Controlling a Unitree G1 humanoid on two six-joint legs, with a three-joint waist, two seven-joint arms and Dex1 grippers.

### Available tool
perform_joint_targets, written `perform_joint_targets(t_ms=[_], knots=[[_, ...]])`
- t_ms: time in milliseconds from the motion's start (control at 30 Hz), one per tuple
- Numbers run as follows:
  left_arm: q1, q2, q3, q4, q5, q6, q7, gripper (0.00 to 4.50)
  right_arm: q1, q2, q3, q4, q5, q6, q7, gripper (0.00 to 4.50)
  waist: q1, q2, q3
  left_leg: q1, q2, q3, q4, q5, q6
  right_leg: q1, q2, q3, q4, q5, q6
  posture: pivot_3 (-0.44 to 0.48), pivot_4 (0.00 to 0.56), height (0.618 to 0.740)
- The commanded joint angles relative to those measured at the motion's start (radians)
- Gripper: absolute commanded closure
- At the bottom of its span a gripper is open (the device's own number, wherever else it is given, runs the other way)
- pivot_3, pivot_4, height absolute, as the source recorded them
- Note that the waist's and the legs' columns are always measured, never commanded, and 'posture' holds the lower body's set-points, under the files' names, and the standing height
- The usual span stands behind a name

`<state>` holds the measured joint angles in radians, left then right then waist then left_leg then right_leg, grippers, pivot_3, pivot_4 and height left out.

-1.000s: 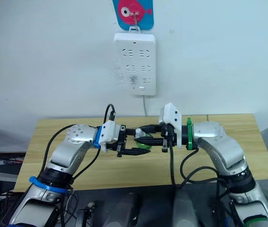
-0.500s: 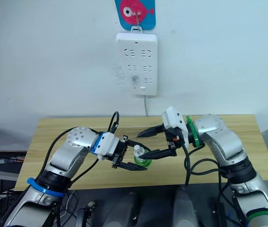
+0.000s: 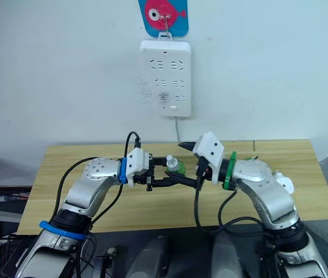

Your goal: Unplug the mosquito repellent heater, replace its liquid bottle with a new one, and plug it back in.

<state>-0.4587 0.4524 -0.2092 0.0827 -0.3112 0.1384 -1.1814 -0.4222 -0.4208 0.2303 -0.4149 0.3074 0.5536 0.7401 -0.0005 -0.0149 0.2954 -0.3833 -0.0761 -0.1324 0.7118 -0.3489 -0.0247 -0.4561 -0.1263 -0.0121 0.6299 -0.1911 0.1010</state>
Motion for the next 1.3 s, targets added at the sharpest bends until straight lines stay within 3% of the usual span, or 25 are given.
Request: perform_joint_targets(t_ms=[33, 200, 500, 633, 867, 1067, 1300], knots=[[0.007, -0.011, 0.004, -0.042, -0.008, -0.002, 0.011, 2.25, -0.046, 0.024, 0.005, 0.043, -0.042, -0.04, -0.04, 0.06, 0.0, 0.0, 0.0, 0.0, 0.0, 0.0, 0.0, 0.0, 0.0, 0.0, 0.0, 0.0, 0.0, 0.0, 0.0, 0.076, 0.265, 0.74], [0.005, -0.013, -0.003, -0.03, 0.001, -0.015, 0.008, 2.25, -0.052, 0.004, 0.007, 0.072, -0.053, -0.074, -0.009, 0.06, 0.001, 0.0, 0.0, 0.0, 0.0, 0.0, 0.0, 0.0, 0.0, 0.0, 0.0, 0.0, 0.0, 0.0, 0.0, 0.076, 0.26, 0.74], [0.023, -0.006, 0.004, -0.044, 0.005, -0.015, 0.007, 2.25, 0.005, -0.143, -0.098, 0.017, 0.035, -0.048, 0.09, 0.06, 0.002, 0.0, -0.001, 0.0, 0.0, 0.0, 0.0, 0.0, 0.0, 0.0, 0.0, 0.0, 0.0, 0.0, 0.0, 0.081, 0.253, 0.74], [0.03, -0.003, 0.008, -0.041, 0.008, -0.022, 0.005, 2.25, 0.043, -0.201, -0.087, -0.027, 0.057, -0.046, 0.136, 0.06, 0.002, 0.0, -0.001, 0.0, 0.0, 0.001, 0.0, 0.0, 0.0, 0.0, 0.0, 0.0, 0.0, 0.0, 0.0, 0.077, 0.251, 0.74], [0.022, -0.007, 0.0, -0.033, 0.013, -0.034, 0.0, 2.25, 0.019, -0.111, -0.013, -0.067, 0.065, -0.006, 0.095, 0.06, 0.0, 0.0, -0.002, 0.0, 0.001, 0.001, 0.0, 0.0, 0.0, 0.0, 0.0, 0.001, 0.0, 0.0, 0.0, 0.074, 0.247, 0.74], [0.021, -0.019, -0.012, -0.025, 0.023, -0.049, 0.003, 2.25, -0.026, 0.023, 0.051, 0.046, -0.037, -0.071, -0.008, 0.06, 0.001, -0.001, -0.004, 0.0, 0.0, 0.001, 0.0, 0.0, 0.0, 0.0, 0.0, 0.0, 0.0, 0.0, 0.0, 0.077, 0.248, 0.74], [0.037, -0.021, -0.016, -0.041, 0.026, -0.05, 0.009, 2.25, -0.005, -0.044, 0.015, 0.069, -0.076, -0.128, 0.015, 0.06, -0.001, -0.001, -0.005, 0.0, 0.0, 0.0, 0.0, 0.0, 0.0, 0.0, 0.0, 0.0, 0.0, 0.0, 0.0, 0.077, 0.257, 0.74]])
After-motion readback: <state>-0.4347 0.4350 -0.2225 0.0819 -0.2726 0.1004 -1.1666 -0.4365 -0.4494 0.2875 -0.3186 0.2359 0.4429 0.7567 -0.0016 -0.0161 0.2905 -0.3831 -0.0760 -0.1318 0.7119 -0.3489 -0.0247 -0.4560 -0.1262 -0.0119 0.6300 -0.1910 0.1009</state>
